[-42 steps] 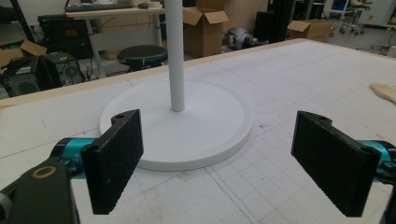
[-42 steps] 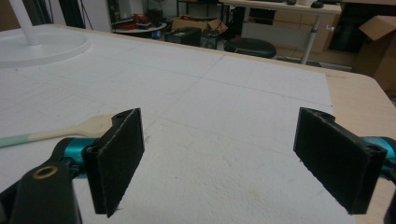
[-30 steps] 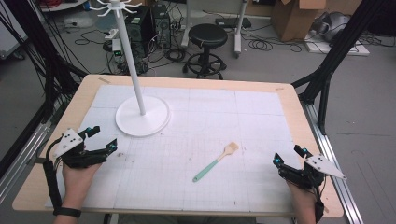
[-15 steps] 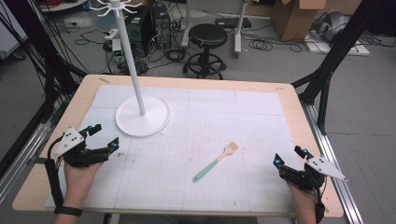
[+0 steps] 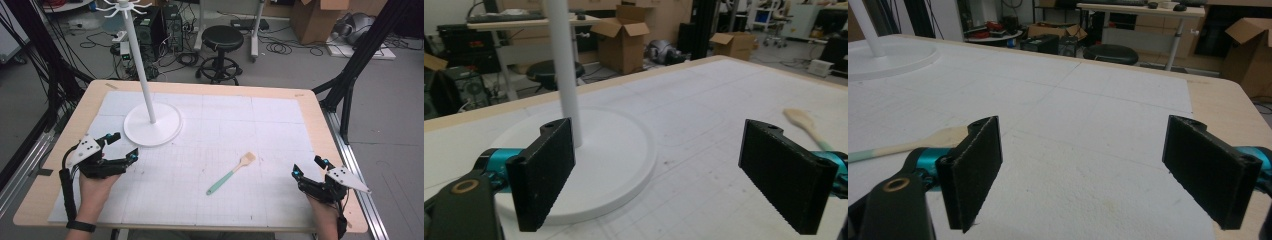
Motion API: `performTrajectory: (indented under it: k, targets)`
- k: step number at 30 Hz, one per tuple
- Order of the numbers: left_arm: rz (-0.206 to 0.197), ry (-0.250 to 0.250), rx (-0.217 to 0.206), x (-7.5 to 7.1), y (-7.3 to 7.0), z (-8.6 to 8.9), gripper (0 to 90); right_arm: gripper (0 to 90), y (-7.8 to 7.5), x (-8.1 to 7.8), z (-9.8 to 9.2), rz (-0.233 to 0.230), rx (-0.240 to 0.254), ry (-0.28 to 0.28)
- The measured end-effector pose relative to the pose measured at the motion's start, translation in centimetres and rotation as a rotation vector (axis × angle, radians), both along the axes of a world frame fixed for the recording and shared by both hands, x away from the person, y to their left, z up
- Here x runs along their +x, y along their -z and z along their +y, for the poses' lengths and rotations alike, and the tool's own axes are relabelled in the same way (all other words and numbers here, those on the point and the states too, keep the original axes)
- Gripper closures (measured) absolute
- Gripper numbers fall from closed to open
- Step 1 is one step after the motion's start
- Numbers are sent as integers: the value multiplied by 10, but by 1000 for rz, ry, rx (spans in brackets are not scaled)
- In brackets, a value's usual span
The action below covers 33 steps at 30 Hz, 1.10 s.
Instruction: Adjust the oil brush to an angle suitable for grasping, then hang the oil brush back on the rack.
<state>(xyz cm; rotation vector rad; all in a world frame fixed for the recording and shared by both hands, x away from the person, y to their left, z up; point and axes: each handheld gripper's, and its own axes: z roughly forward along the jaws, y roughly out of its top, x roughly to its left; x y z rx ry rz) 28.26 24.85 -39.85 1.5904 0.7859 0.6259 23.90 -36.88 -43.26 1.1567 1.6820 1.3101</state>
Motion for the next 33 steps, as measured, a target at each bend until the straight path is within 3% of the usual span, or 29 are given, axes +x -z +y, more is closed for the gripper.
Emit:
performTrajectory:
  k: [4,12,33]
  targets:
    - [11,22,-28,2,-2,-7,150,156,0,0,2,1,5,-3]
    - [20,51,-19,4,-4,-19,143,156,0,0,4,6,-4,-11]
    - [26,89,-32,5,-6,-27,136,156,-2,0,0,-9,19,14]
